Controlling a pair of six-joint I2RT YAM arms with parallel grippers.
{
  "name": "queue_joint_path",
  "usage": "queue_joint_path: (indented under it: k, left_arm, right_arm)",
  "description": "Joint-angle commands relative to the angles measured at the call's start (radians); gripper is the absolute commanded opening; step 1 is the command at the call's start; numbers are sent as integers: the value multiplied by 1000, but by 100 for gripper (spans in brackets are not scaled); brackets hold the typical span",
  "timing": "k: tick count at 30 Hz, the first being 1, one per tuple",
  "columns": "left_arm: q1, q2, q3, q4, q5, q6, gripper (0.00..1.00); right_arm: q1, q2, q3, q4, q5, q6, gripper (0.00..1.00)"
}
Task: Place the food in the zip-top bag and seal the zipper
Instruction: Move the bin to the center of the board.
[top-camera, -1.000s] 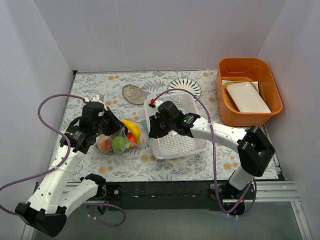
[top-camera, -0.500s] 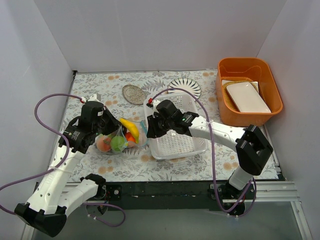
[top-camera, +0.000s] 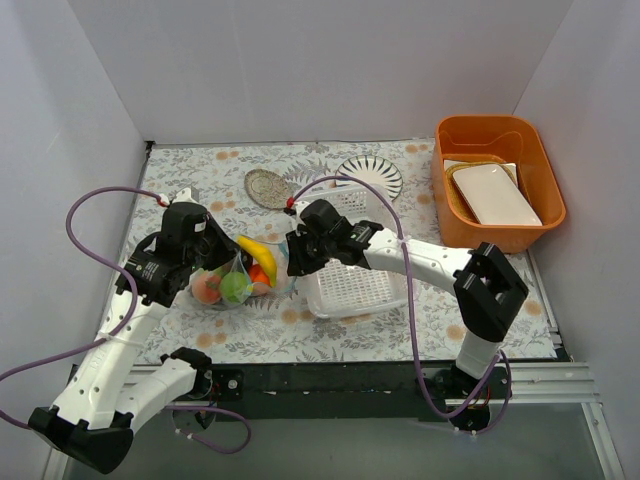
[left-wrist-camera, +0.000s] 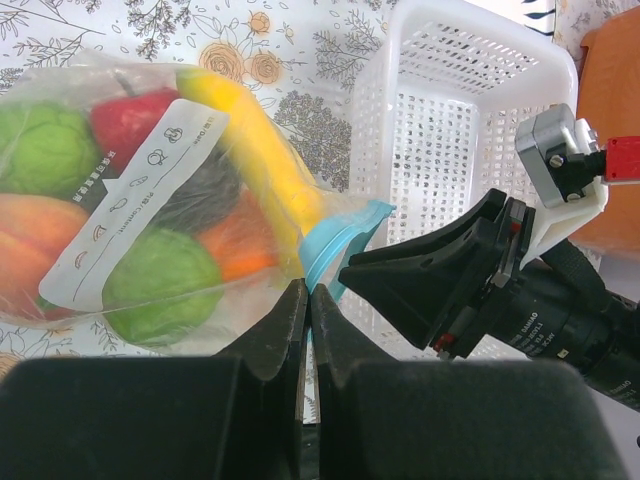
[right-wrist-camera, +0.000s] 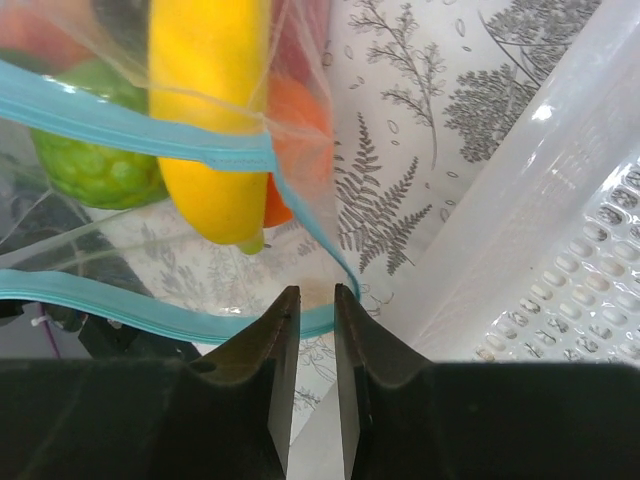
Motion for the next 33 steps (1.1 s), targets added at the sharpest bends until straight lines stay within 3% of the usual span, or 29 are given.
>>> queue_joint_path:
  k: [1, 4, 9, 15, 22, 28, 31, 33]
  left_arm:
    - [2, -15, 42, 12, -16, 5, 1]
    - [2, -11, 48, 15, -10, 6, 1]
    - [2, -9, 52, 21, -5, 5, 1]
    - [2, -15, 55, 15, -11, 2, 1]
    - [2, -28, 48, 20, -2, -6, 1]
    - [2, -29, 48, 23, 12, -7, 1]
    - [0, -32, 46, 26, 18, -7, 1]
    - [2, -34, 45, 27, 23, -9, 1]
  right_arm:
    - [-10, 4, 14, -99, 128, 16, 28]
    - [-22, -26, -14, -83, 118, 31, 32]
    - [-30, -48, -8, -52, 18, 37, 52]
    - [-30, -33, 29, -52, -35, 52, 57]
    - [-30, 22, 41, -44, -75, 89, 40]
    - [-24, 45, 56, -46, -75, 95, 37]
    - [-19, 39, 58, -30, -82, 89, 24]
    - [-19, 17, 43, 5, -91, 85, 8]
